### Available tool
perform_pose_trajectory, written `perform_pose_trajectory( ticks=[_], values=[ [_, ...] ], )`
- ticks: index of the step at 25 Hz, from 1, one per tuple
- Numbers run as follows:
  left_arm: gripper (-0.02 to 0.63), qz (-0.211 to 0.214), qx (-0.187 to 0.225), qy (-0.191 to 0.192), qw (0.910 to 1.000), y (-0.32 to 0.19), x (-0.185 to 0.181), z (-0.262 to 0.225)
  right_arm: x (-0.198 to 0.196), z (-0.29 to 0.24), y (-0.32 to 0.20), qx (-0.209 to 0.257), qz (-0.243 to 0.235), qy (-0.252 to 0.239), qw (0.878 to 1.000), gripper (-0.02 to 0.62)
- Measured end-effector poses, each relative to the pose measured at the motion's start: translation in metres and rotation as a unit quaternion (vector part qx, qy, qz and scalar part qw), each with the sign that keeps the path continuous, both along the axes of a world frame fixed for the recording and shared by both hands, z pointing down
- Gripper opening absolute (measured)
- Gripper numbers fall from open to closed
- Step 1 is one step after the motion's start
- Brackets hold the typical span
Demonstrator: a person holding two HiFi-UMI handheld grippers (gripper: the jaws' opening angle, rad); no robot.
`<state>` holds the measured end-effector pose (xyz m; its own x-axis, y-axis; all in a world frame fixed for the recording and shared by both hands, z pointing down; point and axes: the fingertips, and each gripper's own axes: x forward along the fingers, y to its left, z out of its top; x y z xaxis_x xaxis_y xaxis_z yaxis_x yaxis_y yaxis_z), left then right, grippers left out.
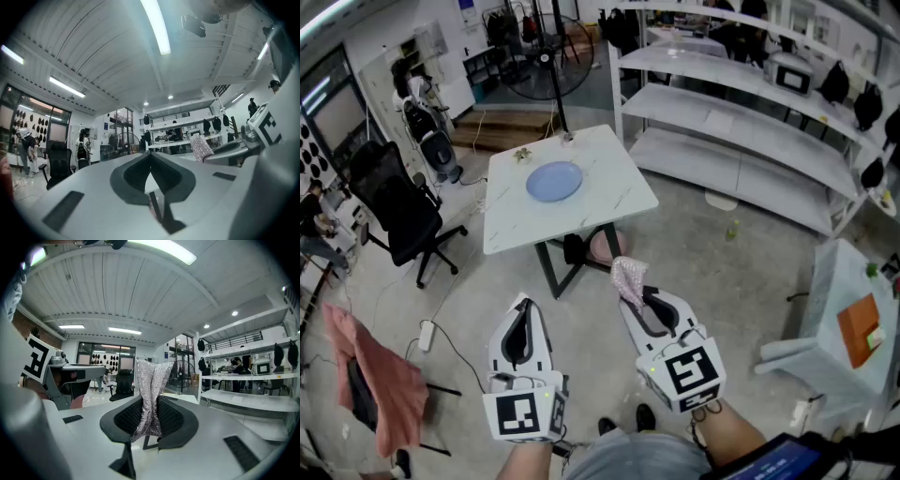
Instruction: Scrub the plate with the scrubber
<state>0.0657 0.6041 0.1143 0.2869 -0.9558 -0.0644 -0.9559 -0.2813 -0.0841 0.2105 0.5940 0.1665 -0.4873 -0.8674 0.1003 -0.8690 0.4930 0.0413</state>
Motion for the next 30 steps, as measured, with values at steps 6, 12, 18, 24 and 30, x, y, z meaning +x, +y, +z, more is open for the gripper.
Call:
perform_pose_trajectory(
  ticks=[6, 12, 18, 24, 30],
  values=[
    [0.006, 0.001, -0.003, -0.002, 1.0, -0.005, 0.015, 0.004, 0.014, 0.002, -0.004, 0.0, 0.0, -0.004, 1.0, 0.104],
    [0.006, -0.005, -0.019, -0.01, 0.9998, -0.012, 0.03, 0.013, 0.036, 0.001, -0.009, -0.013, -0.002, -0.042, 0.999, 0.109],
    [0.006, -0.029, -0.034, -0.019, 0.9988, -0.016, 0.04, 0.027, 0.061, 0.011, -0.024, -0.023, -0.013, -0.032, 0.999, 0.109],
    [0.006, -0.047, -0.044, -0.012, 0.9979, -0.042, 0.017, 0.041, 0.044, 0.028, -0.05, -0.037, -0.03, -0.022, 0.999, 0.112],
    [0.006, -0.048, -0.064, 0.006, 0.9968, -0.098, -0.006, 0.066, 0.012, 0.047, -0.103, -0.056, -0.05, -0.011, 0.997, 0.112]
  ],
)
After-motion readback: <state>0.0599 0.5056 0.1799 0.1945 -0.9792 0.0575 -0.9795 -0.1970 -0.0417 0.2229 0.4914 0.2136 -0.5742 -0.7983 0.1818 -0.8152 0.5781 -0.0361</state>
